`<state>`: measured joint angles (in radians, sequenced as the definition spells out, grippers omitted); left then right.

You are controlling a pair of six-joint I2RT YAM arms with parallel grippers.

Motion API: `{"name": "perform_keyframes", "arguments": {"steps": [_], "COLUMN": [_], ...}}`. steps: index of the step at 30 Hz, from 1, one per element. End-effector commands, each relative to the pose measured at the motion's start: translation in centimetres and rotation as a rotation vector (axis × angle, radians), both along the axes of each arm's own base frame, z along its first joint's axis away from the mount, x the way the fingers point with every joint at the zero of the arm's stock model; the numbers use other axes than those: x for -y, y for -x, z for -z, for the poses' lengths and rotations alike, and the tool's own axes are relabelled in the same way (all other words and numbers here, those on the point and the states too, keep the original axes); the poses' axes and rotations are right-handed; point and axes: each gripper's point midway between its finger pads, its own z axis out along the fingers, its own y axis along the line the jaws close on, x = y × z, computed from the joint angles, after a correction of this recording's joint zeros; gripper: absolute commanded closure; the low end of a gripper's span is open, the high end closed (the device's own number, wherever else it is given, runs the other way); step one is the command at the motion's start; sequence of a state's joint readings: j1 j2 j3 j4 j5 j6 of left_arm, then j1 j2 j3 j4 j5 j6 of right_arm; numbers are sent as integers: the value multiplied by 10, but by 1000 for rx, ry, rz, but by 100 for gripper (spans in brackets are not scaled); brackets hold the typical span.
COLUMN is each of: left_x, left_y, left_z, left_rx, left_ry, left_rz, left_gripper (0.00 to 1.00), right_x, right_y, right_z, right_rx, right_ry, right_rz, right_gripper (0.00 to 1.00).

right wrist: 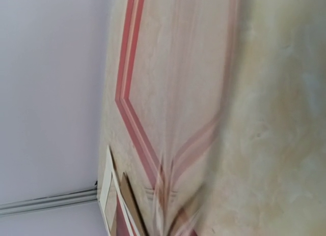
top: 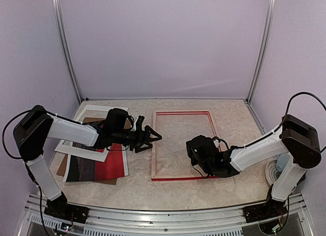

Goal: Put the photo into the frame
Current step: Pass from the right arm to the left

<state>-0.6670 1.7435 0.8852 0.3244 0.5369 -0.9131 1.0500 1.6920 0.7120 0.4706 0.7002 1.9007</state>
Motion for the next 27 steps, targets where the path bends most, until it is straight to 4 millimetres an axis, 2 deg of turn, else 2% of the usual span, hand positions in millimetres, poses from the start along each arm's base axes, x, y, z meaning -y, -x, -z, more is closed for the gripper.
{"name": "perform_keyframes", "arguments": {"steps": [1, 9, 19, 27], "left_x": [10, 19, 23, 29], "left_y": [2, 7, 2, -4], "left_z": [-12, -3, 14, 18], "left_rx": [29, -25, -59, -52], "left_ry": [27, 44, 5, -6], "left_rz": [47, 117, 130, 112], "left_gripper": [15, 12, 12, 18], "right_x": [-3, 0, -4, -12], "right_y": [1, 5, 4, 5], "right_z": [-10, -9, -14, -11], "right_rx": [27, 55, 73, 70], "right_ry": [-8, -26, -43, -58], "right_rz": [-11, -28, -48, -82], "right_gripper": [100, 100, 100, 100]}}
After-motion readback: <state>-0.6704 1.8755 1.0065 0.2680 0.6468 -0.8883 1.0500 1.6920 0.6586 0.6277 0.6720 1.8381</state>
